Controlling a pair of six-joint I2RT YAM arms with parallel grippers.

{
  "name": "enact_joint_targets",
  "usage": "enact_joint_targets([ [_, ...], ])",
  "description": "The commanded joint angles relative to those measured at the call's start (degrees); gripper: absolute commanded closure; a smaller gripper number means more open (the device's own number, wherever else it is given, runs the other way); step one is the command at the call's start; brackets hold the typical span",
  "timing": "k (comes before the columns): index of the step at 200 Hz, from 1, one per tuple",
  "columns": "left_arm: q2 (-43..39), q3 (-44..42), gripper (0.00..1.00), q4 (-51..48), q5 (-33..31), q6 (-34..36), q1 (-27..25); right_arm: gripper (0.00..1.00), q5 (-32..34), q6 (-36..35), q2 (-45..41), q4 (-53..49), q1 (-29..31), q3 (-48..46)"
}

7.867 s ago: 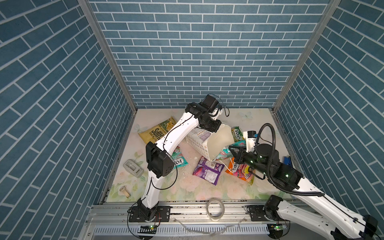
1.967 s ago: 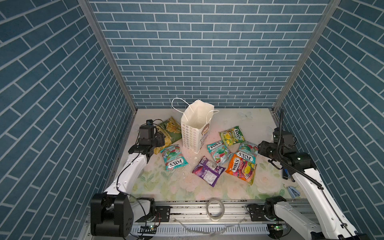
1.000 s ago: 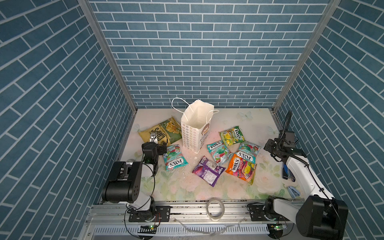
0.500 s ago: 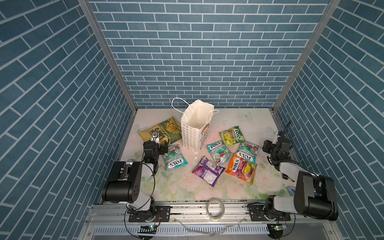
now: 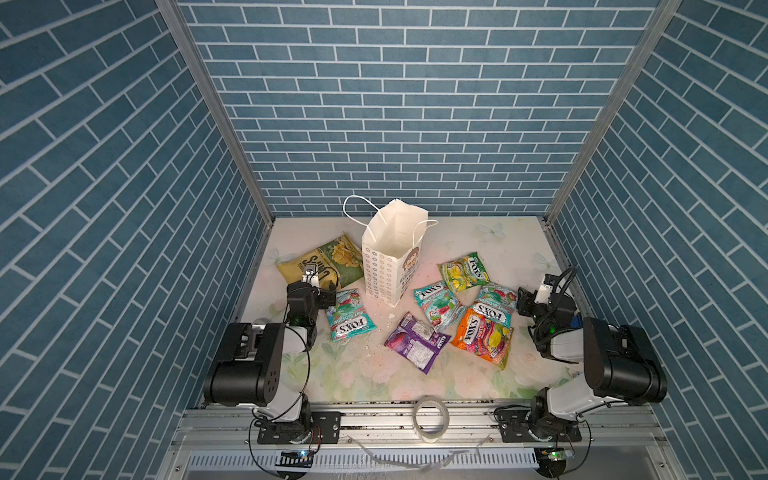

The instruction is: Take the snacks out of the paper bag

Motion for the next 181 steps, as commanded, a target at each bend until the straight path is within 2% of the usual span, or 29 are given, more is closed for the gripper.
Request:
enact_joint_targets([
  [1, 0.1, 0.8, 0.00, 0.4, 0.3, 0.5, -0.2, 0.44, 1.8, -3.9, 0.3, -1.4, 1.0, 3.2],
  [35, 0.1, 0.8, 0.01, 0.4, 0.3, 0.5, -0.2, 0.32, 4.5, -4.5, 0.4, -4.5, 2.4, 5.0],
  [40, 0.1, 0.8, 0.00, 0.4, 0.4, 0.5, -0.2, 0.27, 4.6, -4.5, 0.6, -4.3, 2.5, 4.9],
  [46, 0.1, 0.9, 0.00, 0.4, 0.4, 0.5, -0.2, 0.05, 4.7, -4.5, 0.5, -4.4, 2.6, 5.0],
  [49, 0.1, 0.8, 0.00, 0.4, 0.4, 0.5, -0.2, 0.02, 4.8, -4.5, 0.5, -4.5, 2.6, 5.0],
  [119, 0.1, 0.8, 0.00, 0.4, 0.4, 0.5, -0.2, 0.01, 5.1, -5.2, 0.1, -3.6, 3.4, 4.3],
  [140, 0.1, 0.7, 0.00, 0.4, 0.4, 0.5, -0.2, 0.01, 1.1, -6.9, 0.2, -4.8, 3.4, 4.9],
  [181, 0.1, 0.9, 0.00, 0.4, 0.4, 0.5, -0.2, 0.01, 1.1, -7.3, 0.2, -5.0, 3.7, 5.1],
])
